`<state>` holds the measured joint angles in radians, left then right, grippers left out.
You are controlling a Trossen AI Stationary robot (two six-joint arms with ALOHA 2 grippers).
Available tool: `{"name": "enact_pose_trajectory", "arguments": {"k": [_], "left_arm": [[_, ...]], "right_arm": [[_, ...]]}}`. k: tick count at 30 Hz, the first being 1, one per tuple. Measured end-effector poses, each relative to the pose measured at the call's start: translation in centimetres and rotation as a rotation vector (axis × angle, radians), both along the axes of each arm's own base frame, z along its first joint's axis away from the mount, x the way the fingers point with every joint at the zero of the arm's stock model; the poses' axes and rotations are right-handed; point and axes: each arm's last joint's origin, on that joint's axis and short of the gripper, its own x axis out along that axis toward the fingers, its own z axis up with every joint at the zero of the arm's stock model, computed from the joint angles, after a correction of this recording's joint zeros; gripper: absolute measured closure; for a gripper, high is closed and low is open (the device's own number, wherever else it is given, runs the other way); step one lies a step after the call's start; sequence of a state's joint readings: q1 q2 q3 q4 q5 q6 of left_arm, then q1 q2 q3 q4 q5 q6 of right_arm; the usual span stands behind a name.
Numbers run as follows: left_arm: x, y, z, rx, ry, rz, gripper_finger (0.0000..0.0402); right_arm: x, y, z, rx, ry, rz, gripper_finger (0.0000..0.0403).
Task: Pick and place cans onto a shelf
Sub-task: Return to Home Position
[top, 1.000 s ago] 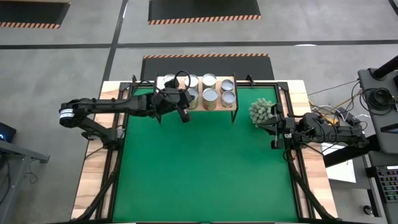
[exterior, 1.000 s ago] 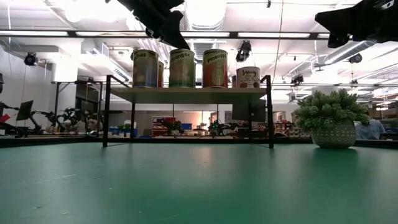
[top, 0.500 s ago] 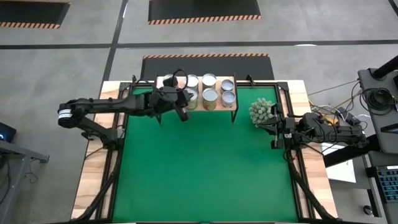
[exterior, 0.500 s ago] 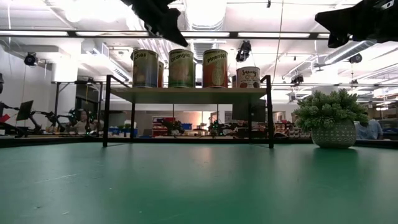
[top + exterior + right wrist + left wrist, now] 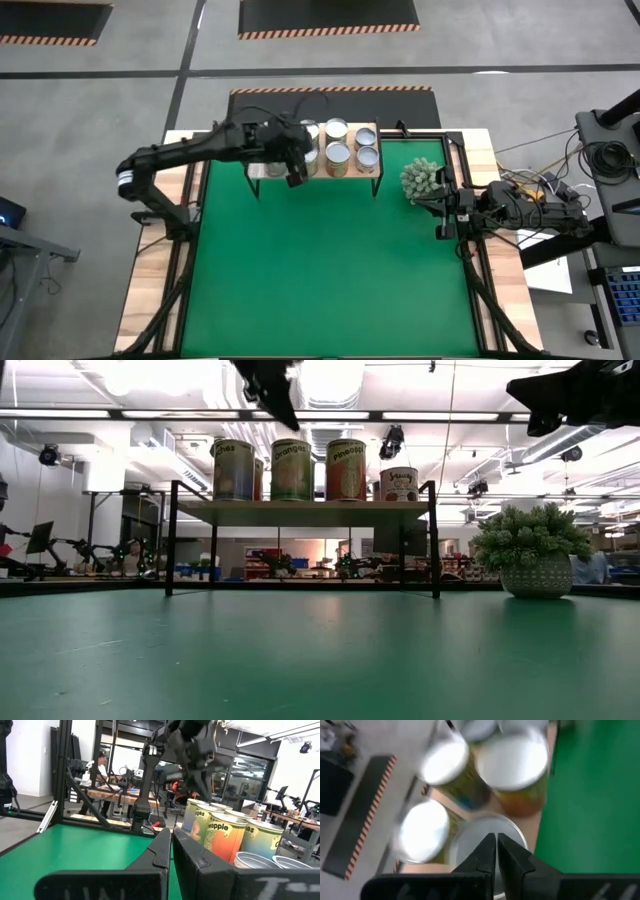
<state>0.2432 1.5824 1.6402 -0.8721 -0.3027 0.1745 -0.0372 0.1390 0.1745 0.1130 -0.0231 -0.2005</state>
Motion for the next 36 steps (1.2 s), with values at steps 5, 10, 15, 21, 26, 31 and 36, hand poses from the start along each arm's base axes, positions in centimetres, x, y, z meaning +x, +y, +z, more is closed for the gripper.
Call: {"name": "enact_pose_trajectory", "arguments": {"k": [5,10,15,21,26,31,36], "left_arm": [[1.2,0.4,-1.8,-0.017,0.070,0.006,0.0402],[1.6,0.5,-2.0,-0.012,0.059,0.008,0.0402],[1.5,0.4,-1.8,-0.012,0.047,0.008,0.0402],[1.1,0.0,-1.2,-0.039,0.011,0.040,0.0402],[-0.1,-3.5,0.0,-0.059,-0.102,0.003,0.0402],[-3.5,-8.7,-2.6,0.023,-0.203,-0.166,0.0402],[-9.3,-12.5,-7.5,-0.030,-0.353,-0.479,0.0402]], "right_arm": [[0.0,0.0,0.0,0.000,0.003,0.001,0.0394],[0.0,0.0,0.0,0.005,0.002,0.002,0.0394],[0.0,0.0,0.0,0.007,0.002,0.003,0.0394],[0.0,0.0,0.0,0.007,0.002,0.003,0.0394],[0.0,0.0,-0.2,-0.008,0.022,0.001,0.0394],[-0.3,0.1,-0.5,-0.019,0.054,0.012,0.0394],[-0.7,0.1,-1.0,-0.044,0.053,0.025,0.0394]]}}
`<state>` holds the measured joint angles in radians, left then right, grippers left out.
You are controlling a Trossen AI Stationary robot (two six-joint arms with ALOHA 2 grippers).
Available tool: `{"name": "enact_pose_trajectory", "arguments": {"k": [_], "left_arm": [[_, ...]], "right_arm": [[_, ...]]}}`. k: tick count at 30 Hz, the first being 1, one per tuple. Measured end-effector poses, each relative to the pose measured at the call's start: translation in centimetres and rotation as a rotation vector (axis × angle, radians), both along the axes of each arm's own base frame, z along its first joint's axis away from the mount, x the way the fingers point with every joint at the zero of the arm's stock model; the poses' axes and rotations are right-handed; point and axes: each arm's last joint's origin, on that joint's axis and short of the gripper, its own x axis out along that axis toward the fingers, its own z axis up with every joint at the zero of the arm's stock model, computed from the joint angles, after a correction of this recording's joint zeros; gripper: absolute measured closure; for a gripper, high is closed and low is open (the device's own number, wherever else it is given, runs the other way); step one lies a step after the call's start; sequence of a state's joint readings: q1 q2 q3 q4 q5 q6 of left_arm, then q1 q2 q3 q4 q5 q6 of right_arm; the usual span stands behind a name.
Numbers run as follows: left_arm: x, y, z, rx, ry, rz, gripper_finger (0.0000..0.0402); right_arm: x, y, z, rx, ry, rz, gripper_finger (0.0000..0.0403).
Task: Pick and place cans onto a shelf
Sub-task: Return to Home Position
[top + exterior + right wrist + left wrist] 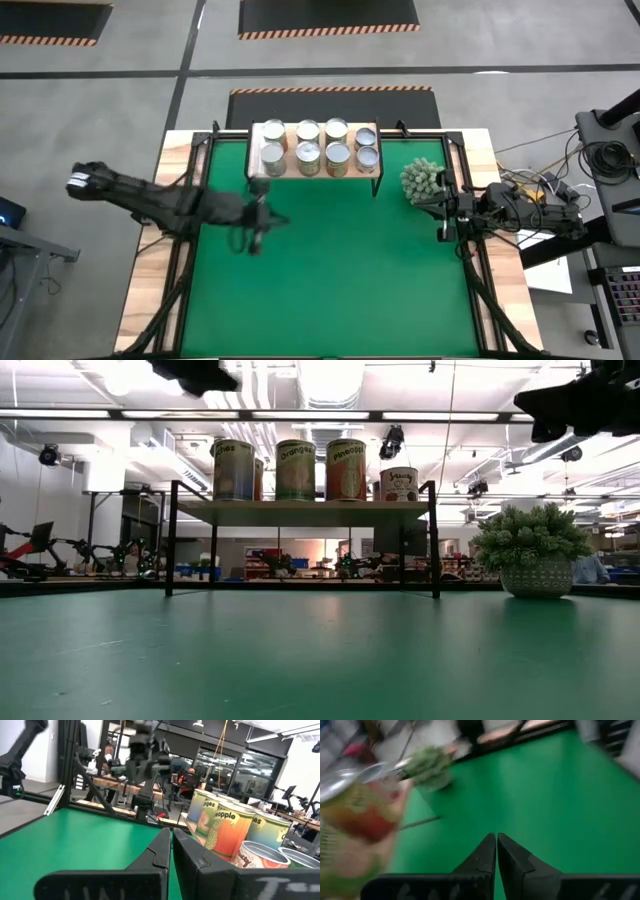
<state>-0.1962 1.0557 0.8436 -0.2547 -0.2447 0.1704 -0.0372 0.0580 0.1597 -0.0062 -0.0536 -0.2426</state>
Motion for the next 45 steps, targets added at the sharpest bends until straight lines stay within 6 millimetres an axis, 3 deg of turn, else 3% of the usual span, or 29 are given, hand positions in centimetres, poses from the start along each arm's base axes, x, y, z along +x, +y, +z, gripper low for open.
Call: {"name": "enact_pose_trajectory", "arguments": {"k": [3,8,16,21,27,35,45], "left_arm": [[-3.5,-0.4,-2.5,-0.038,-0.149,-0.070,0.0402],[-8.1,0.7,-5.7,-0.124,-0.427,-0.059,0.0402],[-12.1,1.8,-9.1,-0.150,-0.598,-0.061,0.0402],[-12.9,2.0,-11.8,-0.169,-0.588,-0.060,0.0402],[-13.0,1.9,-12.1,-0.213,-0.558,-0.068,0.0402],[-12.9,2.0,-12.3,-0.246,-0.536,-0.052,0.0402],[-12.9,2.0,-12.1,-0.253,-0.540,-0.049,0.0402]], "right_arm": [[-0.1,0.0,-0.6,-0.004,-0.006,0.001,0.0394],[-0.1,0.1,-1.3,-0.022,-0.014,0.046,0.0394],[-0.1,0.4,-1.3,-0.030,-0.020,0.128,0.0394],[0.1,0.4,-2.2,-0.018,0.015,0.129,0.0394],[0.4,-0.2,-2.3,-0.016,-0.073,-0.063,0.0394],[0.5,-1.1,-3.7,0.018,0.039,-0.378,0.0394],[0.6,-1.2,-4.0,0.022,0.083,-0.417,0.0394]]}}
